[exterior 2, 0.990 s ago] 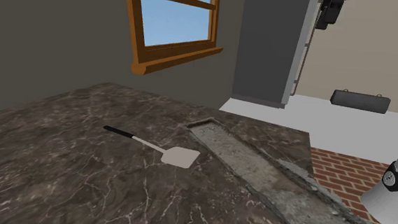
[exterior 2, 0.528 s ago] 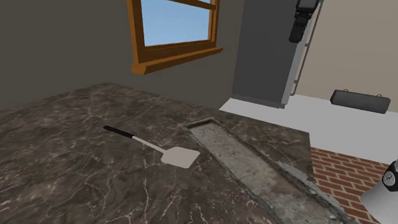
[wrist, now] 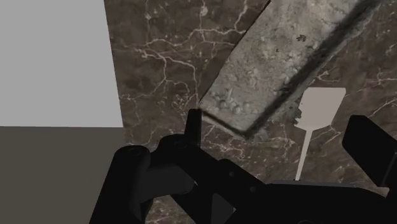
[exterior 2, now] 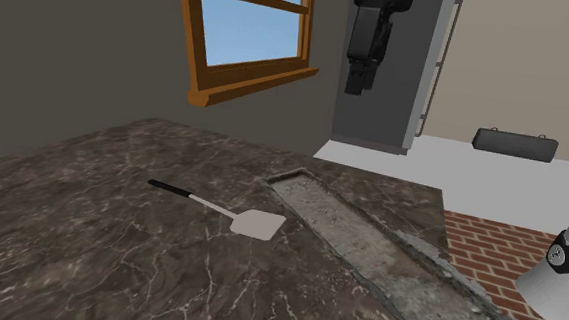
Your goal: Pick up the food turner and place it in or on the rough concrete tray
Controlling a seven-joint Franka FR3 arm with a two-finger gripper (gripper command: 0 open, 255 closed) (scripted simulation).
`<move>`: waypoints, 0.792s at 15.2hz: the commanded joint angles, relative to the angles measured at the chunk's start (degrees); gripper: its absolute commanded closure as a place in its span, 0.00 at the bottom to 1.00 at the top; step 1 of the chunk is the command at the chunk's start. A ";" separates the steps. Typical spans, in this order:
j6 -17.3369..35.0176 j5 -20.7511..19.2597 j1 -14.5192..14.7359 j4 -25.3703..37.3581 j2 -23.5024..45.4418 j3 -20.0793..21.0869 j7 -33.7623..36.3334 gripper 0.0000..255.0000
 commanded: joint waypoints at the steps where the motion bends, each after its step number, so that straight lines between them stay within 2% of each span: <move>1: 2.48 -0.33 0.18 1.42 3.87 1.15 1.41 0.00; 7: 7.86 -2.82 0.74 8.71 16.75 4.09 6.08 0.00; 12: 10.38 -6.22 1.73 16.89 27.91 5.59 10.29 0.00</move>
